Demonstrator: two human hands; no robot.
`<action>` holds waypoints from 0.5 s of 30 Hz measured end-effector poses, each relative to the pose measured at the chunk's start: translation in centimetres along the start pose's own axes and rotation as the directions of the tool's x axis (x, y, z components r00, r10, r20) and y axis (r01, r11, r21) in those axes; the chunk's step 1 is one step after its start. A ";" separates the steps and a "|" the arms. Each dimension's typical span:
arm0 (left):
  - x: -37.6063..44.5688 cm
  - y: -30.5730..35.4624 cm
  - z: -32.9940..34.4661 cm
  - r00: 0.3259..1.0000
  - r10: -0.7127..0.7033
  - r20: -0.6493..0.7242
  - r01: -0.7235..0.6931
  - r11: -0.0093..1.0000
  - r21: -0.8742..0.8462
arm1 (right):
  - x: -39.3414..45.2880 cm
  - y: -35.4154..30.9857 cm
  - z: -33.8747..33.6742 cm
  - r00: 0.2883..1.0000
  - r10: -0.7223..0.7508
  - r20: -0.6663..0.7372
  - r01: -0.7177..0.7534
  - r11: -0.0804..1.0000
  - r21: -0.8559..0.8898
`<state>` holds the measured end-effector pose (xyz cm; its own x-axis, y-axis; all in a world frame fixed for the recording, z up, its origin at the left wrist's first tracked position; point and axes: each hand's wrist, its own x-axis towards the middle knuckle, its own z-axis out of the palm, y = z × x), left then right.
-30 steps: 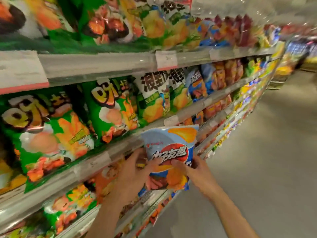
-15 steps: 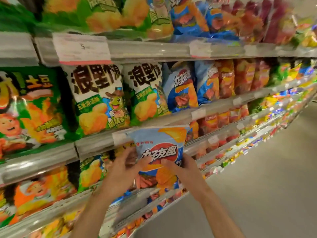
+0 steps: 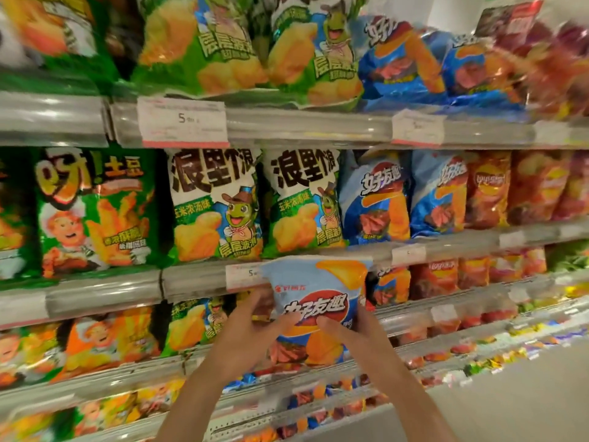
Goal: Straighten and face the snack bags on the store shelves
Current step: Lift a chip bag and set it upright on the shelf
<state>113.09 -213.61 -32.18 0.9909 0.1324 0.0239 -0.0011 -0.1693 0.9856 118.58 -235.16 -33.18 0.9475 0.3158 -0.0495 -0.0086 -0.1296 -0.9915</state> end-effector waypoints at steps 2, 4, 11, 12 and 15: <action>0.1 -0.3 0.3 1.000 0.000 0.008 0.000 1.000 -0.016 | 0.2 0.3 -0.2 1.000 -0.005 0.006 0.005 1.000 0.013; 0.4 -0.8 0.7 1.000 -0.003 -0.008 0.003 1.000 0.006 | 0.6 1.1 -0.5 1.000 -0.010 0.019 0.010 1.000 -0.002; 1.1 -1.7 3.1 0.984 -0.016 -0.177 0.021 0.999 0.027 | 2.9 2.5 -2.5 0.993 0.024 0.114 -0.020 0.999 -0.031; 1.2 -1.7 3.6 0.978 -0.007 -0.209 0.017 0.999 0.044 | 3.4 2.7 -3.1 0.991 0.017 0.133 -0.014 1.000 -0.026; 1.2 -2.1 5.8 0.957 0.022 -0.289 0.002 0.996 0.084 | 4.4 3.4 -4.9 0.982 0.004 0.190 0.004 0.999 -0.040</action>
<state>115.02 -218.75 -35.15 0.9094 0.4053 0.0932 0.0124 -0.2504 0.9681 124.30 -238.78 -36.15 0.8695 0.4881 -0.0754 0.0076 -0.1659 -0.9861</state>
